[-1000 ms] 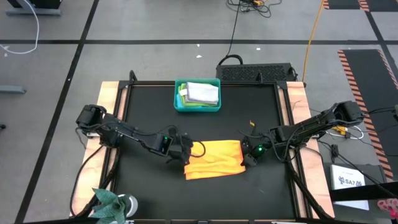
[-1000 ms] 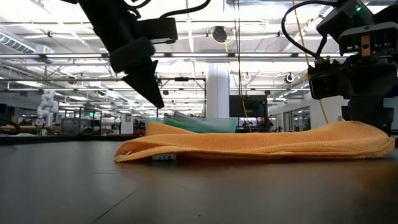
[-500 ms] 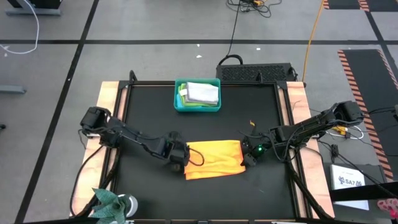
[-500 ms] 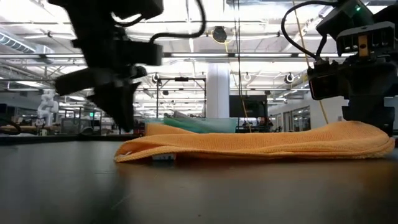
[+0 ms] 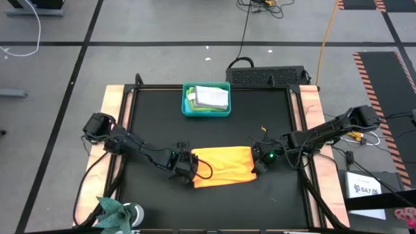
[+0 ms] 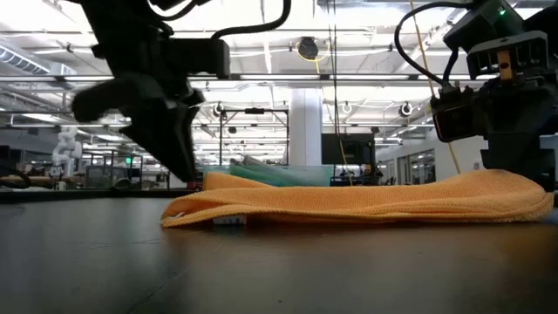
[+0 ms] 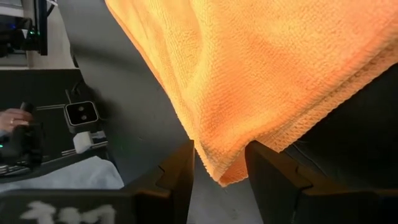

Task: Fold microfiber towels
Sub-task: Fold the orange microfiber towel

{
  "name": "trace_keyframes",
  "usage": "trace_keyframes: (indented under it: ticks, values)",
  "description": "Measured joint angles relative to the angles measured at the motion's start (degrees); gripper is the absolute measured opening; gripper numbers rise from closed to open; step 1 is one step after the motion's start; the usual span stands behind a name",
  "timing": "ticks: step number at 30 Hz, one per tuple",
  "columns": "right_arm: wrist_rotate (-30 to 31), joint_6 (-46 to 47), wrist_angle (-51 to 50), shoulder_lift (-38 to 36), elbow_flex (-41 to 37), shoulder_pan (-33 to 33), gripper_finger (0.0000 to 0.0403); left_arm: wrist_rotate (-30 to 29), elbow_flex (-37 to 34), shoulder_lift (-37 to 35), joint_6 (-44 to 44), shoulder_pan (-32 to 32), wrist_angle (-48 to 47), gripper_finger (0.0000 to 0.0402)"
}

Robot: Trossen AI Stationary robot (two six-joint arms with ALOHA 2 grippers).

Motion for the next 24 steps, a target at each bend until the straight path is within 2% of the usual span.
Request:
trace_keyframes:
  ticks: [3, 5, 10, 13, 19, 24]
  values:
    - [0.00, 0.46, 0.00, -0.02, 0.00, 0.00, 0.0134, 6.35, 0.00, 0.00, -5.25, -1.07, 0.57, 0.0069]
    - [0.00, 0.48, 0.00, -0.02, 0.00, 0.00, 0.0134, 8.02, 0.00, 0.00, -7.16, -2.54, 1.28, 0.0069]
    - [0.00, 0.39, 0.00, -0.01, -0.02, 0.00, 0.0134, 2.22, 0.00, 0.34, -6.82, -8.03, 4.68, 0.0069]
    - [0.02, 0.39, -0.02, -0.02, -0.04, 0.00, 0.0134, 0.76, 0.00, 0.85, -5.72, -10.48, 7.23, 0.0069]
    - [0.04, 0.47, -0.31, 0.00, -0.04, -0.01, 0.0134, 0.47, 0.08, 4.86, -6.82, -11.56, 12.83, 0.0069]
    - [-0.06, 1.77, 0.02, 0.00, -0.11, 0.00, 0.0134, -1.64, 0.26, 7.13, -7.64, -11.66, 11.50, 0.0069]
